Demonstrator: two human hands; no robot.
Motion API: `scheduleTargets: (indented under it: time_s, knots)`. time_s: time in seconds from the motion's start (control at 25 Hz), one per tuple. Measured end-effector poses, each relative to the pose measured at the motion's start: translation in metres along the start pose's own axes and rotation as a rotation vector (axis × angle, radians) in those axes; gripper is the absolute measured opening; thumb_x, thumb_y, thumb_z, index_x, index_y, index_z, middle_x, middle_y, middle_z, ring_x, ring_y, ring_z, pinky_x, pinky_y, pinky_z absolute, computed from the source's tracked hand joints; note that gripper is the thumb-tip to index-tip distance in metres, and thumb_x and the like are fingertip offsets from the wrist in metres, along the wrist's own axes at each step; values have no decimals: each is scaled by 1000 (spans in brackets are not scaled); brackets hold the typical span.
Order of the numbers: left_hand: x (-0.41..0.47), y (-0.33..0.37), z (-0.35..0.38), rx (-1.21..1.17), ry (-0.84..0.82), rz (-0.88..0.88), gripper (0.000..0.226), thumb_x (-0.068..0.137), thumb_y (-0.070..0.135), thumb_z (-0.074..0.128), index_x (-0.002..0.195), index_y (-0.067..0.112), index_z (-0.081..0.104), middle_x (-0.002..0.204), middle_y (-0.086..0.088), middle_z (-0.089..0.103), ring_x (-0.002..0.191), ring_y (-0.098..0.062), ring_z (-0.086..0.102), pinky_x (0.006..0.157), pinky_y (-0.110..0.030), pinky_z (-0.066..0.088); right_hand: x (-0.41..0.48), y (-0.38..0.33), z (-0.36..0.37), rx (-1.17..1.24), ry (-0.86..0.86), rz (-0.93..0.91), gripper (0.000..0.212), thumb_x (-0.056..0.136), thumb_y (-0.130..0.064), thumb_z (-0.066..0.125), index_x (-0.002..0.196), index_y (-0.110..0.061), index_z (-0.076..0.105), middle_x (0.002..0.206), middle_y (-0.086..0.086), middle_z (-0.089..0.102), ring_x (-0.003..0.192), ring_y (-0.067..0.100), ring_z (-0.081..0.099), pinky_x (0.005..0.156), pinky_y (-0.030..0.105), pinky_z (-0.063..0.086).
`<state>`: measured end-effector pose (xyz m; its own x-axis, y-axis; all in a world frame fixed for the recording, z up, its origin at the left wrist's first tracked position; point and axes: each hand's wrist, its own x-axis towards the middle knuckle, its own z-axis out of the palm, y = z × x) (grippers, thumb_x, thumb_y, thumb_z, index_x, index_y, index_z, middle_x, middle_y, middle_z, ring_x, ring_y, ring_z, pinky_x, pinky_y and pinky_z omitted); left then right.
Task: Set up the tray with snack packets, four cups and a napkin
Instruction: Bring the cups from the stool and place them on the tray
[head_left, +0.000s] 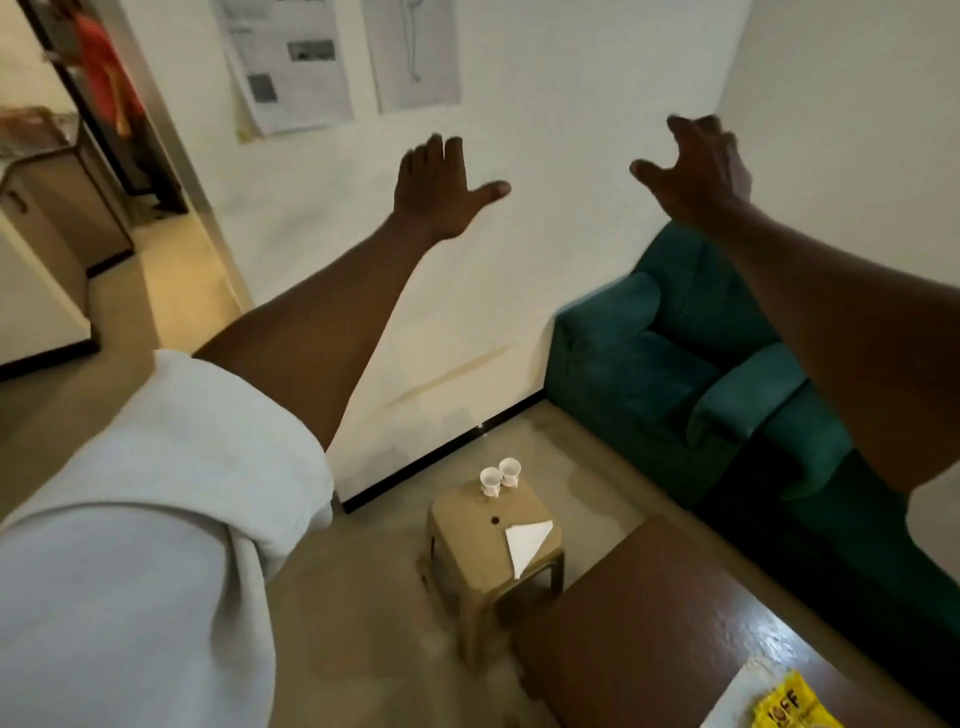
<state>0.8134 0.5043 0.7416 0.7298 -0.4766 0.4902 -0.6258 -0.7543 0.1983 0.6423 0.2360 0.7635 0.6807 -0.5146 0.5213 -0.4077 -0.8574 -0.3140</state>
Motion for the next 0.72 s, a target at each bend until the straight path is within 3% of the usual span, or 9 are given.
scheduleTargets:
  time_s: [0.2,0.4,0.56,0.72]
  knots:
    - [13,-55,56,-10,-51,-67,96,90,78,47,148,3,39,145,-18,48,136,-37,46,118,-43,32,29,-28,85,68,-84,-20,74,91,-59,57,152,-20,42,154,11,43,140,37,42,100,55,45]
    - [26,-92,173,-43,-183,-166,94,90,76,50,148,2,40,148,-19,46,139,-36,45,119,-43,31,43,-12,227,104,-260,-1,75,92,-60,58,154,-21,40,156,10,41,141,36,42,102,54,45]
    - [1,-99,290,-57,-373,-219,92,92,71,53,150,2,38,150,-21,44,139,-39,44,118,-46,33,20,17,347,99,-509,7,73,95,-52,62,157,-21,38,158,11,41,143,35,42,108,54,44]
    - [-50,-102,420,-173,-566,-357,76,93,53,63,146,4,40,144,-19,45,130,-40,49,104,-47,45,-37,53,471,90,-818,-4,76,92,-36,74,158,-18,39,157,14,45,144,35,44,117,48,41]
